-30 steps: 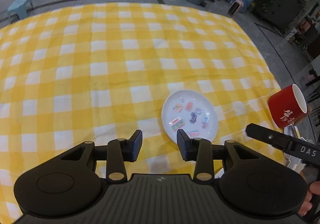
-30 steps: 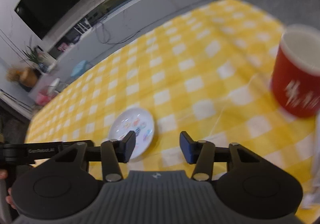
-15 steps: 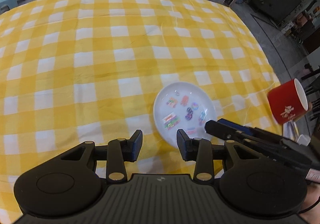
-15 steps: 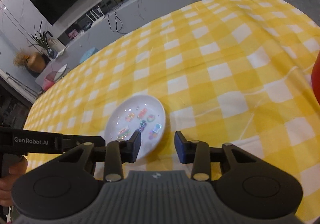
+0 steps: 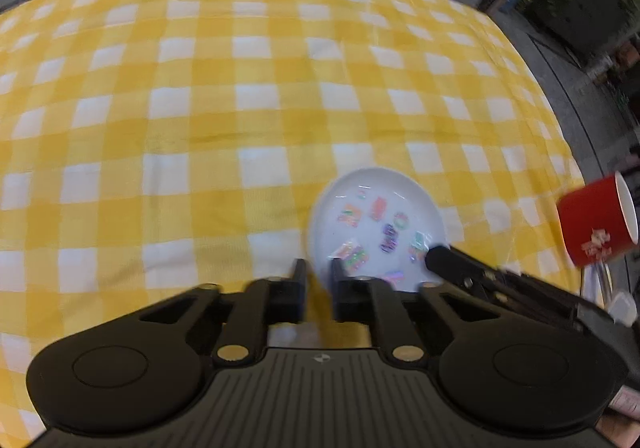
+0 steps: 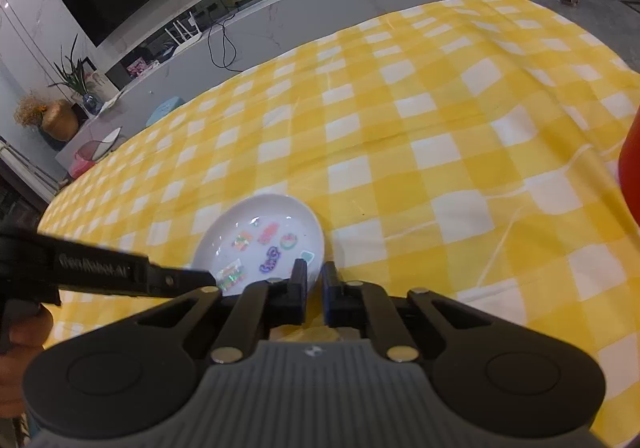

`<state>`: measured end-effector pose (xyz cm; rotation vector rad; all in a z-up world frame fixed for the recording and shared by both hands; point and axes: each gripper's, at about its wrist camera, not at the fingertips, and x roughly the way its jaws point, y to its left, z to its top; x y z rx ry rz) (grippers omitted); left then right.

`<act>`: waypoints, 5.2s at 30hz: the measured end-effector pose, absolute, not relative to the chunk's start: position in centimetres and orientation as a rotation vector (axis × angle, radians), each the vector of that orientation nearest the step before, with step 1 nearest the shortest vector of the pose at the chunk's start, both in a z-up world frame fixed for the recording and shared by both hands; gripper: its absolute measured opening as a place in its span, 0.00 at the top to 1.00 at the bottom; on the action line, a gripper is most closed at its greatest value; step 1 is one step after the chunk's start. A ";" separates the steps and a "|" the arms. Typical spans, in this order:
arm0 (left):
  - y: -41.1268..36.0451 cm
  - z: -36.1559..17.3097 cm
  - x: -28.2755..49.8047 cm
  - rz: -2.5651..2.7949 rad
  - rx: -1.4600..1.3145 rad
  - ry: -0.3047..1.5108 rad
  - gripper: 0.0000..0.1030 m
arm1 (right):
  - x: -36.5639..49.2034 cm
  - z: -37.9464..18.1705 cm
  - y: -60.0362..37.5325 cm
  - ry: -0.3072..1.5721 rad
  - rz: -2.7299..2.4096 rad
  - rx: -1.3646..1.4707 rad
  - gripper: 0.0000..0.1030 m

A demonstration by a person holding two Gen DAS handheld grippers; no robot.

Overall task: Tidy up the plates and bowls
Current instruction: 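Close both grippers on the sticker plate rim and lift it, then lower the sticker plate onto the painted plate and open both grippers, then withdraw both grippers and move them to the stacked bowls, then close both grippers on the rim of the steel bowl stack, then lift the bowl stack with both grippers and carry it over the plates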

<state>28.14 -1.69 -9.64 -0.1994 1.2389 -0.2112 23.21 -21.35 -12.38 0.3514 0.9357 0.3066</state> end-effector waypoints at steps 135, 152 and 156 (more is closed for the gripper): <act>11.4 -5.6 8.5 -0.022 -0.422 1.166 0.52 | 11.2 -9.0 -12.2 1.268 0.590 0.431 0.56; 7.5 -1.7 9.5 -0.042 -0.381 1.096 0.52 | 11.6 -5.3 -16.7 1.173 0.523 0.521 0.58; 5.5 -0.5 10.0 -0.078 -0.340 1.072 0.52 | 11.4 -4.3 -18.9 1.154 0.508 0.546 0.58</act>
